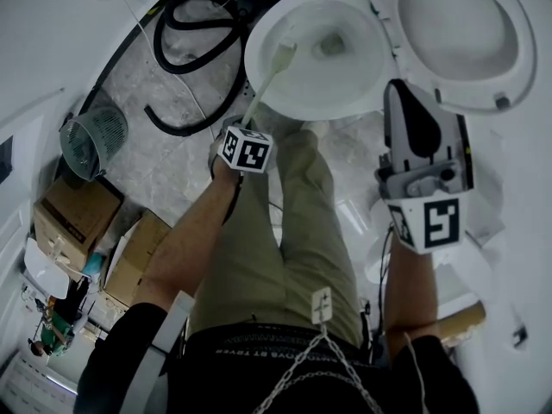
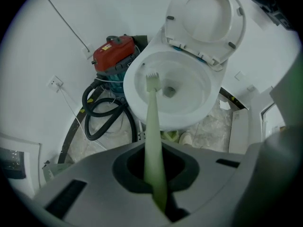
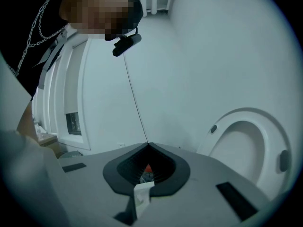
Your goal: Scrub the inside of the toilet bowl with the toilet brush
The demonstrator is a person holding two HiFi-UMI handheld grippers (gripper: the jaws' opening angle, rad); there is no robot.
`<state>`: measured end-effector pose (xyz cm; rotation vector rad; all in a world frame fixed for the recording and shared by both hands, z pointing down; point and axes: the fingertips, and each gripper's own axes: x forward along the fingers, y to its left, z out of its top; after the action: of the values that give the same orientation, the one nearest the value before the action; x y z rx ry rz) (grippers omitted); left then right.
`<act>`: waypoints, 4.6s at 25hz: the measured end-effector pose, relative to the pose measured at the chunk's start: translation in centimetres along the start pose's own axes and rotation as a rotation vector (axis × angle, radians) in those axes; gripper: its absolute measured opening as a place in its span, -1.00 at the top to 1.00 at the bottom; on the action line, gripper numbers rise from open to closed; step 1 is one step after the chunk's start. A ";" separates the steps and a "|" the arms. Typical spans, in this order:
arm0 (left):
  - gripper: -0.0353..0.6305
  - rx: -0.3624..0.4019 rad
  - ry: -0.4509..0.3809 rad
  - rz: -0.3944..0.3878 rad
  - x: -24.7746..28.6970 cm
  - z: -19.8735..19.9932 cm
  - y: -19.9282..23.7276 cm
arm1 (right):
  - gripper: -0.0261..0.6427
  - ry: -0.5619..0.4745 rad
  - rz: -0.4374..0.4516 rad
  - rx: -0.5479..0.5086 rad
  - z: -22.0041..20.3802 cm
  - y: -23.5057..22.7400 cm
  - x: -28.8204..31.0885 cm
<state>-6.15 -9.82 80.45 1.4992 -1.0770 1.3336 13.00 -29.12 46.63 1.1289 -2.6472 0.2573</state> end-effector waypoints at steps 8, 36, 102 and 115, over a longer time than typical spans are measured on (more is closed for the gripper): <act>0.89 -0.116 0.044 -0.020 2.2 1.0 0.5 | 0.91 0.012 -0.002 0.010 -0.9 -1.1 -0.2; 0.89 -0.063 -0.017 -0.030 4.8 12.9 -0.3 | 0.91 0.022 -0.036 0.095 -0.8 -4.3 -0.1; 0.89 0.579 0.101 -0.154 3.7 3.8 -8.3 | 0.91 -0.017 -0.133 0.146 -0.2 2.6 -4.2; 0.89 0.500 0.140 -0.114 2.6 0.3 -2.5 | 0.91 -0.023 -0.104 0.144 0.6 6.0 -3.1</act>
<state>-3.48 -9.61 82.89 1.7590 -0.5803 1.6773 10.65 -23.06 44.70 1.3171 -2.6147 0.4232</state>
